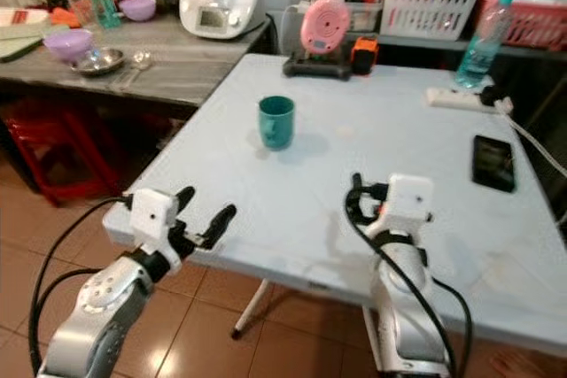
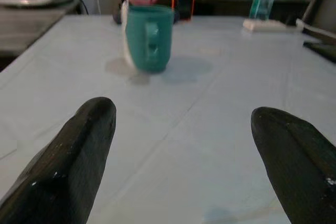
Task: Setting the table
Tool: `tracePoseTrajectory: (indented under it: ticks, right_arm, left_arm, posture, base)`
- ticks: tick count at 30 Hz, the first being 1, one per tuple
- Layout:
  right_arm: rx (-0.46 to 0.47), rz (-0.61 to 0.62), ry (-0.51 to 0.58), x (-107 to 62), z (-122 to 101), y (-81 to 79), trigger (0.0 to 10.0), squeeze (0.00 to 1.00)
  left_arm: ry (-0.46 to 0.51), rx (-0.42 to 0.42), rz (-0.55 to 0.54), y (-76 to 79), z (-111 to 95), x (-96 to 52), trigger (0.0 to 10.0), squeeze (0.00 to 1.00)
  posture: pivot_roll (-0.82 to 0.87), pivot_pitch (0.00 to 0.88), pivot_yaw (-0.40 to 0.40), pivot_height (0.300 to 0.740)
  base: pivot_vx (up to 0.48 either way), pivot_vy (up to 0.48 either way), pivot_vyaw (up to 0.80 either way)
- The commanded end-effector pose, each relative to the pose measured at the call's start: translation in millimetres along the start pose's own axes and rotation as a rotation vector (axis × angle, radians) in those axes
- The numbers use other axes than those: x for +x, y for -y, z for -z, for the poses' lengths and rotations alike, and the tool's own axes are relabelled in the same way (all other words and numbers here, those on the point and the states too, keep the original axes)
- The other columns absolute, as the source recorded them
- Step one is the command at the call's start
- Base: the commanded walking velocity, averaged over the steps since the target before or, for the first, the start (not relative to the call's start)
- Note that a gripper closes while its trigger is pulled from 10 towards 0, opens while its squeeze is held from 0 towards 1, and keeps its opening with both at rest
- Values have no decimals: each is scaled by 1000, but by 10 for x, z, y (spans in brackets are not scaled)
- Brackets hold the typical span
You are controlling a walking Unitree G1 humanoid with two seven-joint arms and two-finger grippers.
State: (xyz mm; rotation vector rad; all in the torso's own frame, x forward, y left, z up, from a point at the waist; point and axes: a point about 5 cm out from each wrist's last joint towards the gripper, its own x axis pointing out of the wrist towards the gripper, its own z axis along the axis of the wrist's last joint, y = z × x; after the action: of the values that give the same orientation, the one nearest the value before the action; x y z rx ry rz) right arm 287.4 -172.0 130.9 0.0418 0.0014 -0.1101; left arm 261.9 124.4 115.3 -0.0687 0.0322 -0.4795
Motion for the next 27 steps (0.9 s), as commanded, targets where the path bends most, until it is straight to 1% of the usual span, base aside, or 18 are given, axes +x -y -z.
tracePoseTrajectory:
  ticks: [1, 5, 7, 13, 16, 18, 19, 22, 23, 24, 27]
  right_arm:
    - [-6, 12, -6, 7, 5, 34, 10000, 0]
    - [-7, 11, -5, 19, 1, 32, 10000, 0]
    - [-7, 10, -4, 22, -3, 31, 10000, 0]
    - [-14, -5, 16, 16, -32, 14, 10000, 0]
    - [-17, -14, 28, 4, -48, 15, 10000, 0]
    - [-17, -21, 38, -40, -60, 39, 10000, 0]
    - [-17, -21, 38, -40, -60, 39, 10000, 0]
    - [-29, -43, 43, -113, -51, 55, 10000, 0]
    - [-33, -48, 41, -132, -43, 57, 10000, 0]
    - [-39, -63, 37, -186, -20, 55, 10000, 0]
    - [-56, -82, 30, -246, 12, 41, 10000, 0]
  left_arm:
    - [3, -2, 4, 20, -5, 17, 10000, 0]
    - [26, 46, -7, 6, -21, 41, 10000, 0]
    - [30, 36, -14, -1, -26, 55, 10000, 0]
    - [67, 22, -14, -3, -85, 83, 10000, 0]
    - [76, 29, -25, -10, -92, 81, 10000, 0]
    - [91, 43, -80, -83, -106, 62, 10000, 0]
    - [91, 43, -80, -83, -106, 62, 10000, 0]
    - [93, 43, -92, -117, -101, 50, 10000, 0]
    - [93, 42, -92, -118, -98, 47, 10000, 0]
    - [91, 45, -91, -115, -89, 36, 10000, 0]
    - [86, 43, -89, -106, -73, 29, 10000, 0]
  posture:
    - [17, 7, 34, 740]
    - [17, 7, 33, 740]
    - [17, 7, 33, 740]
    - [12, 0, 33, 740]
    - [11, 0, 32, 740]
    - [8, 0, 31, 740]
    - [8, 0, 31, 740]
    - [7, 0, 31, 740]
    - [7, 0, 31, 740]
    - [7, 0, 31, 740]
    - [5, 0, 32, 740]
  base:
    - [0, 0, 0]
    - [0, 0, -756]
    - [0, 0, -625]
    - [0, 0, 0]
    - [0, 0, 0]
    - [242, 0, 0]
    - [244, 0, 0]
    - [267, 0, 0]
    - [296, 0, 0]
    - [368, 0, 0]
    - [369, 0, 0]
